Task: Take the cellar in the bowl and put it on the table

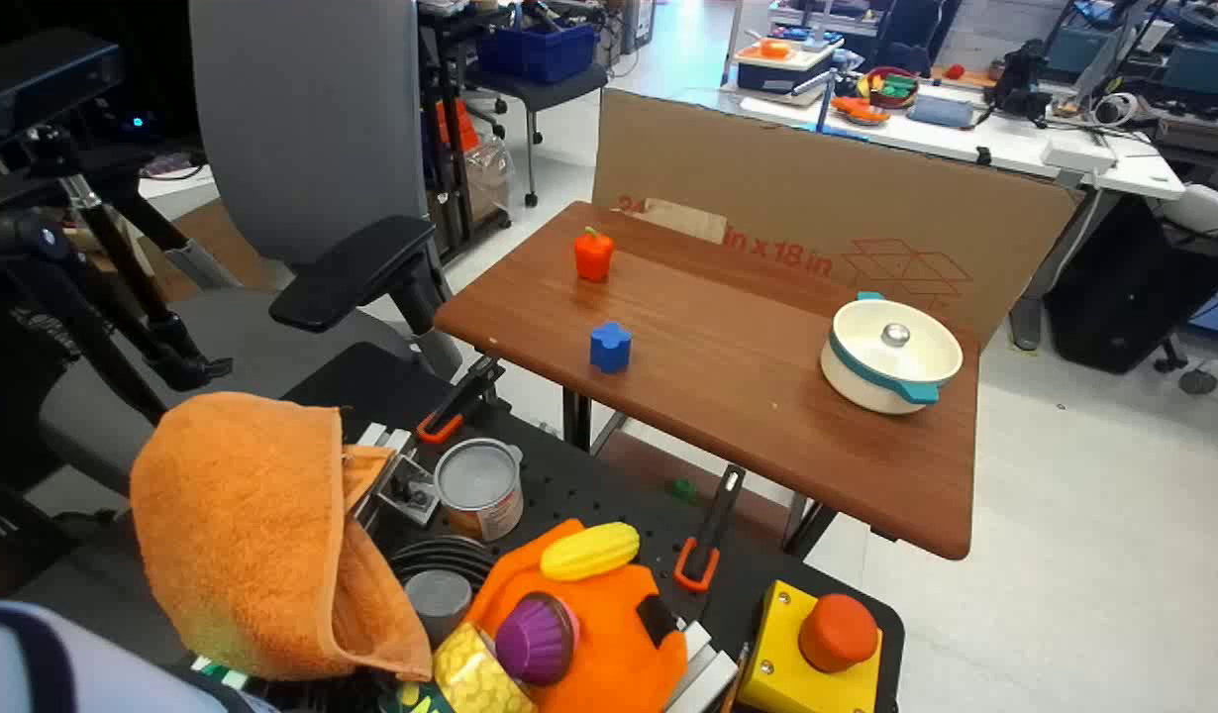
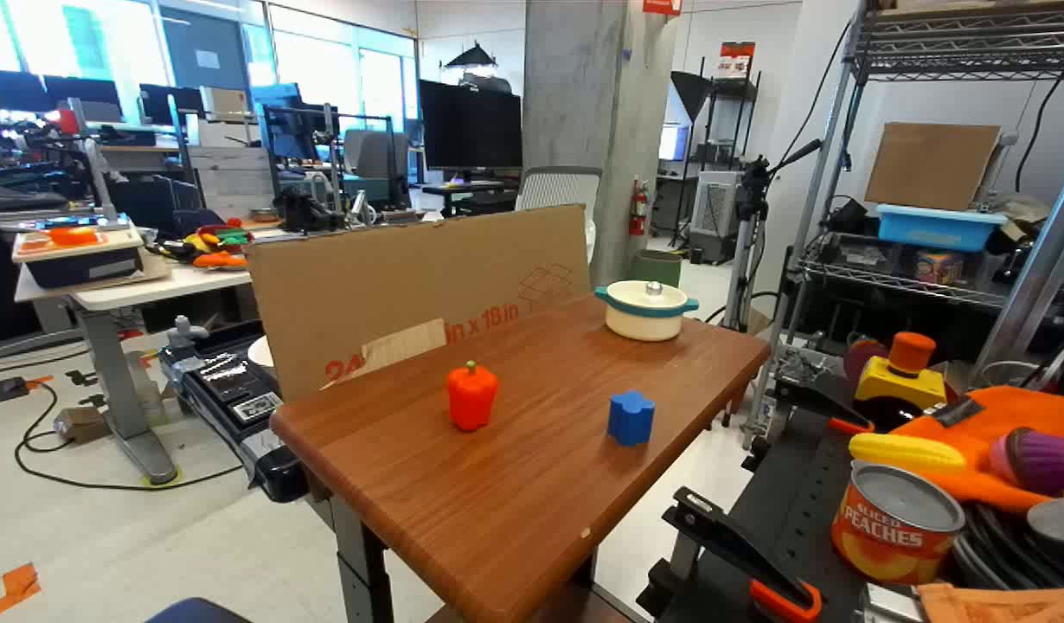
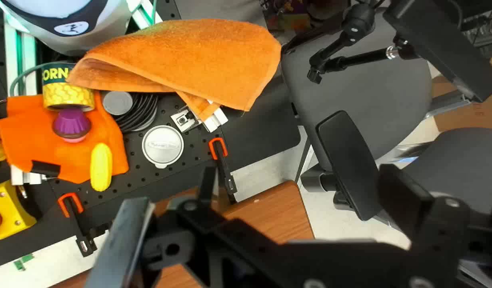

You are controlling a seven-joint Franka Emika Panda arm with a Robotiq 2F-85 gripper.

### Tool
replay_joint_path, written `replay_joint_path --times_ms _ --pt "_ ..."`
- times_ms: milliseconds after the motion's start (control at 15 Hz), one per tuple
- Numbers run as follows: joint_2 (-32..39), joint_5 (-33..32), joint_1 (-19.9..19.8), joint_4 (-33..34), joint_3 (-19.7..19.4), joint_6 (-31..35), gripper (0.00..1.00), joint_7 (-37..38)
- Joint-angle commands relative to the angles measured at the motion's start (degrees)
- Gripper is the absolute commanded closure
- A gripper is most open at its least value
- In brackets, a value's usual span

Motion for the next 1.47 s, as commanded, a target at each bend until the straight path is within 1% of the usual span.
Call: replay_joint_path --times_ms 0,467,600,800,1000,1200,1400 --pt "0.0 1.0 -2.2 0.2 1.5 -0.6 0.0 -1.3" --pt "0.0 1.0 -2.2 0.3 1.5 -0.6 0.0 -1.3" --pt "1.5 0.0 -2.8 1.2 0.8 1.0 0.0 -2.8" --pt "6.9 -1.1 -6.0 4.0 -1.0 8.2 0.0 -5.2" --pt "15.7 -1.9 -9.6 8.0 -3.3 18.3 0.0 -6.2" --pt "25.1 -1.3 -11.1 12.7 -5.8 28.3 0.0 -7.8" --pt "35.3 0.2 -11.0 18.4 -8.4 37.0 0.0 -9.5"
